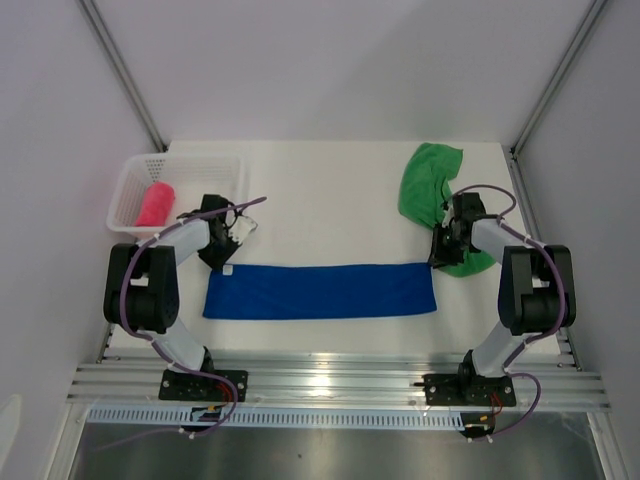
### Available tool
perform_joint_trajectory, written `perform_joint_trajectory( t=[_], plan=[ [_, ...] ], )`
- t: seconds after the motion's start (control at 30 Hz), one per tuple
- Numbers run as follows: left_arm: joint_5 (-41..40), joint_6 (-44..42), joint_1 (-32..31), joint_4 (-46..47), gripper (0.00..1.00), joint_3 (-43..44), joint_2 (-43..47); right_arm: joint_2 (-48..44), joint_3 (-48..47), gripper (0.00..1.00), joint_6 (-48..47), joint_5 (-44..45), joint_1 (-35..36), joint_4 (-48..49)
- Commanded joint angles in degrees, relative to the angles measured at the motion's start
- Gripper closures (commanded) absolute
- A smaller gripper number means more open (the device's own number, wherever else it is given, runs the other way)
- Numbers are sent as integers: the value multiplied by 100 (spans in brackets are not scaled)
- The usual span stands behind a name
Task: Roll the towels
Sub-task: Fold the towel
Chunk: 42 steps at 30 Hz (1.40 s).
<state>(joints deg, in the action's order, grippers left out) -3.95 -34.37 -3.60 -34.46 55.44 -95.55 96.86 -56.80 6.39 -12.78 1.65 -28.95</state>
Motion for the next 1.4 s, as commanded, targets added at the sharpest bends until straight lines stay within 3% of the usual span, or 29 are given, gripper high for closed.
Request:
perform_joint_trajectory(
  t=[0.0,0.2,0.3,0.4,0.53,0.57,0.7,0.9,0.97,1.0,1.13,1.23,1.37],
  plan=[
    [-220,202,61,194,80,213,-60,-140,-271,71,221,380,-51,-110],
    [-89,299,70,185,99,239,-34,-764,-96,69,486,679,28,-366],
    [-63,326,70,124,99,257,-60,-1203,142,68,713,724,186,-620],
    [-1,343,70,-25,91,283,27,-1538,396,67,1293,907,187,-1059],
    [166,378,70,-219,61,362,115,-1775,1011,65,1785,769,108,-1219],
    [166,370,78,-228,58,371,89,-1819,1100,65,1873,698,107,-1184],
    [253,413,122,-272,51,380,-191,-1872,1574,63,2374,399,116,-850],
    [351,493,166,-465,51,511,-377,-1907,2155,64,2691,267,99,-489],
    [351,484,166,-509,55,547,-403,-1969,2225,66,2779,302,107,-541],
    [351,475,166,-535,57,564,-403,-1995,2269,72,2806,380,99,-568],
    [684,449,166,-781,85,635,-447,-2197,2243,87,2911,513,72,-796],
    [702,440,166,-852,99,573,-377,-2347,2182,98,2990,679,81,-971],
    [466,457,166,-747,99,564,-280,-2558,2155,100,3043,864,63,-1174]
  ],
)
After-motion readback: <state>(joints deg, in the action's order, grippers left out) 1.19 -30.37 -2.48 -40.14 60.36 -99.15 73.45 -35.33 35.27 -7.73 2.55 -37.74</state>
